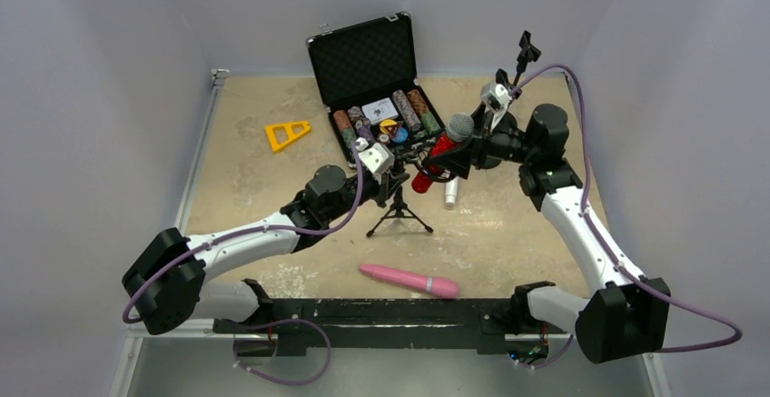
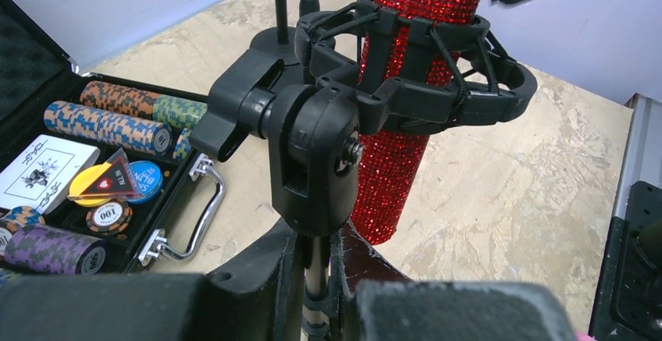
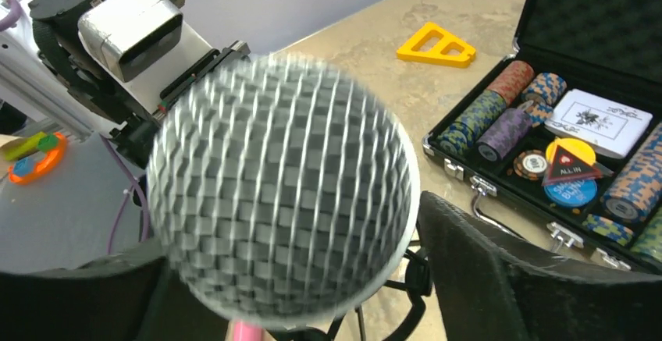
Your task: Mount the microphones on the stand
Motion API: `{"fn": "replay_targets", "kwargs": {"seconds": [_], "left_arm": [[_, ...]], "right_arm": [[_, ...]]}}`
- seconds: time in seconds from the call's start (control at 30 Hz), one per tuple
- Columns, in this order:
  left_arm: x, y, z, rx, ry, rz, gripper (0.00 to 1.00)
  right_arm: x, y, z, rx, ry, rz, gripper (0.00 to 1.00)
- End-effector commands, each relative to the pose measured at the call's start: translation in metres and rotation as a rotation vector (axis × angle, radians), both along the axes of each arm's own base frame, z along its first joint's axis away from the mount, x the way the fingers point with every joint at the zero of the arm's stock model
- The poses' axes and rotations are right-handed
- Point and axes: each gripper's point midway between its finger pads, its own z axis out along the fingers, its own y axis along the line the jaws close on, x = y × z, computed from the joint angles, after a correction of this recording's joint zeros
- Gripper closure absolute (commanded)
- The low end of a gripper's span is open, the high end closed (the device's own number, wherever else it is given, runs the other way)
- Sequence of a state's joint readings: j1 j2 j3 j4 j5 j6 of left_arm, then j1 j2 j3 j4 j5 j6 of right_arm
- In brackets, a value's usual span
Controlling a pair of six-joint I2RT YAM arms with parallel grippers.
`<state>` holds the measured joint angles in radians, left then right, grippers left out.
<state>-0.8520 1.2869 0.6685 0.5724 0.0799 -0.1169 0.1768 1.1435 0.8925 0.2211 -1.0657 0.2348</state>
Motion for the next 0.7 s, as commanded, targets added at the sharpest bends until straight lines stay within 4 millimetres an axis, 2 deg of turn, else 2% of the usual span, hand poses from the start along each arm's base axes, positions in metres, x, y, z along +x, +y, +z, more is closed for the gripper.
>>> {"fn": "replay_targets", "kwargs": {"seconds": [0.0, 0.1, 0.33, 0.47, 0.67], "left_arm": [[-0.011, -0.004, -0.014, 0.02, 0.086, -0.052, 1.0], [-0.014, -0.005, -0.009, 0.032, 0.074, -0.077, 1.0], [-0.019, 0.001, -0.002, 0.05, 0.058, -0.085, 1.0], [-0.024, 0.012, 0.0, 0.058, 0.051, -0.067, 1.0], [-0.033, 0.033, 0.002, 0.044, 0.062, -0.03, 1.0]], "right_arm": [[-0.007, -0.013, 0.032, -0.033, -0.015, 0.001, 0.15], [-0.02, -0.021, 0.055, -0.045, -0.065, 0.045, 0.11], [-0.052, -0.044, 0.081, -0.127, -0.229, 0.064, 0.07], [-0.066, -0.055, 0.08, -0.147, -0.274, 0.03, 0.05], [-0.085, -0.058, 0.067, -0.135, -0.28, 0.039, 0.05]]}}
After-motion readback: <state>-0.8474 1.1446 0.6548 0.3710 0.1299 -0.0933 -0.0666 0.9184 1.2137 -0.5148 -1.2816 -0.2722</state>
